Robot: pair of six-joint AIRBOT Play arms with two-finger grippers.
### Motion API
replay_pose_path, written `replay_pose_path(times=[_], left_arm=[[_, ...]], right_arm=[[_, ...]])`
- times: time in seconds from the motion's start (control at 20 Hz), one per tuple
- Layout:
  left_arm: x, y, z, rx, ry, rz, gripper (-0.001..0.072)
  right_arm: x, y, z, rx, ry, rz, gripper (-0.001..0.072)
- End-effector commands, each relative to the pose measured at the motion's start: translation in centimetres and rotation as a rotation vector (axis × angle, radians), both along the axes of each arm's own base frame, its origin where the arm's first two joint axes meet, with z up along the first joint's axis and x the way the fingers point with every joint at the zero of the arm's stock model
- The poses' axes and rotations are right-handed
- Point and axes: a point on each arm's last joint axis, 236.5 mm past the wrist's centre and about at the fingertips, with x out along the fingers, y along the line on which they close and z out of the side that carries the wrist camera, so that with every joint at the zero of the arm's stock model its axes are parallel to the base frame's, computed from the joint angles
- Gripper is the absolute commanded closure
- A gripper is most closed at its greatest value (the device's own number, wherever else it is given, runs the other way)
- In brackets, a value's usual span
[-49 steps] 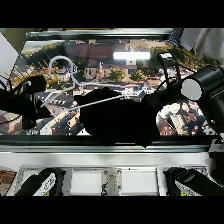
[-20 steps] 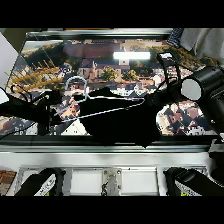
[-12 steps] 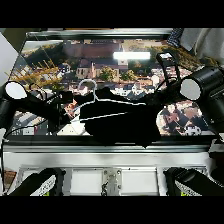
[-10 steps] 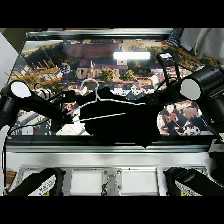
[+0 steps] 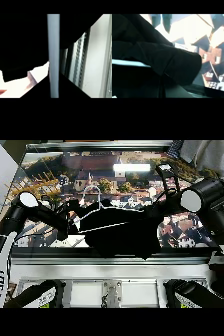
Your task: Fold the clothes and pants, and hang the long-sleeved shirts on hangers.
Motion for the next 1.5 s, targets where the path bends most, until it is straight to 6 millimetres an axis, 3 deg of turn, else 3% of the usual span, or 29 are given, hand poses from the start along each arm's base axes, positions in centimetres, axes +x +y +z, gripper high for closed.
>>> replay_pose_path(times=[0.0, 0.25, 0.45, 0.75, 1.0, 1.25, 1.45], left_arm=[[0.1, -0.1, -0.1, -0.003, 0.011, 0.018, 0.0696], [0.1, -0.2, 0.0, -0.003, 0.014, 0.024, 0.0696], [0.4, -1.2, 0.7, -0.053, 0.008, 0.036, 0.0696], [1.2, -1.7, 2.9, -0.083, -0.032, 0.018, 0.0696], [0.2, -1.6, 3.2, -0.086, 0.000, -0.012, 0.0696], [0.4, -1.7, 3.2, -0.087, -0.008, -0.007, 0.0696], [0.5, -1.7, 3.2, -0.088, -0.016, -0.009, 0.0696]], right_arm=[[0.3, 1.1, 2.0, 0.048, -0.042, 0.034, 0.0695], [-0.3, 4.1, 5.9, 0.193, -0.079, 0.084, 0.0695], [-1.0, 5.8, 6.8, 0.260, -0.074, 0.127, 0.0695], [1.1, 4.7, 7.5, 0.220, -0.164, 0.102, 0.0696], [3.0, 4.7, 7.9, 0.217, -0.230, 0.083, 0.0696], [1.8, 9.2, 8.7, 0.342, -0.219, 0.202, 0.0695], [-0.3, 13.1, 9.6, 0.402, -0.229, 0.322, 0.0695]])
